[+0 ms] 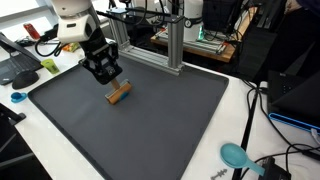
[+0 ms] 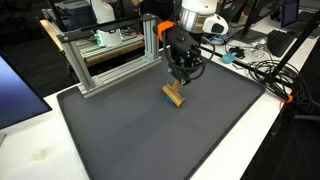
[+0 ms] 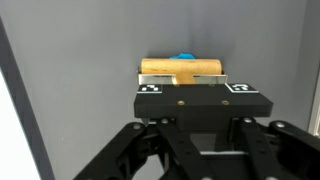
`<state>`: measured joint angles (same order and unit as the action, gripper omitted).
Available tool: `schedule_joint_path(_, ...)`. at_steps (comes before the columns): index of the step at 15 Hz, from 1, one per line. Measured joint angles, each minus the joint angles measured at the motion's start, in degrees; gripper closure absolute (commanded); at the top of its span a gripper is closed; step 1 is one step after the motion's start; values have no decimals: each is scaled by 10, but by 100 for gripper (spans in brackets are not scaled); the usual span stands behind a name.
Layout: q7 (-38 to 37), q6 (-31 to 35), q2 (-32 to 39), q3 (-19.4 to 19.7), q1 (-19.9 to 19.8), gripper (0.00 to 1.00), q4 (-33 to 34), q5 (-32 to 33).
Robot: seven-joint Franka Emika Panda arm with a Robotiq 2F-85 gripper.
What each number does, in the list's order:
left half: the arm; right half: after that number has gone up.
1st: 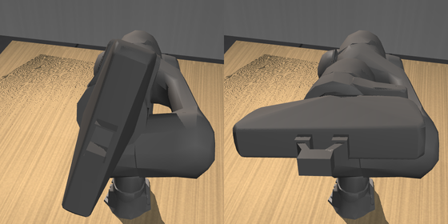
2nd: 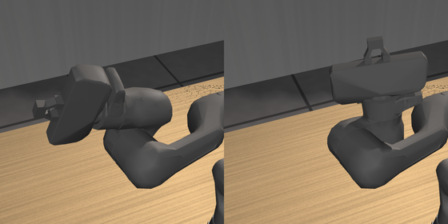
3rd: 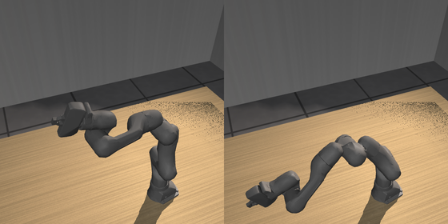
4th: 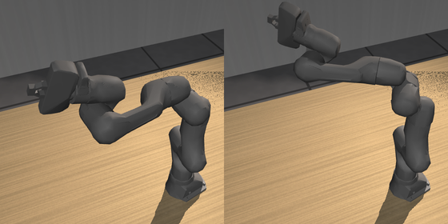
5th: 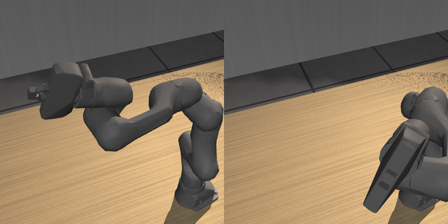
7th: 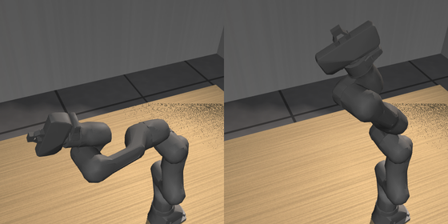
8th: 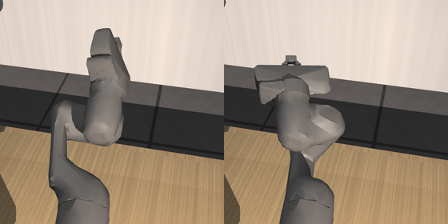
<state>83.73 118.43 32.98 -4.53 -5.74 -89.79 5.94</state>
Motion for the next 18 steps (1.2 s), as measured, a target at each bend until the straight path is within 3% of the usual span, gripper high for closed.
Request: schedule_joint_path(18, -95, 97, -43, 8, 32, 78, -86, 56)
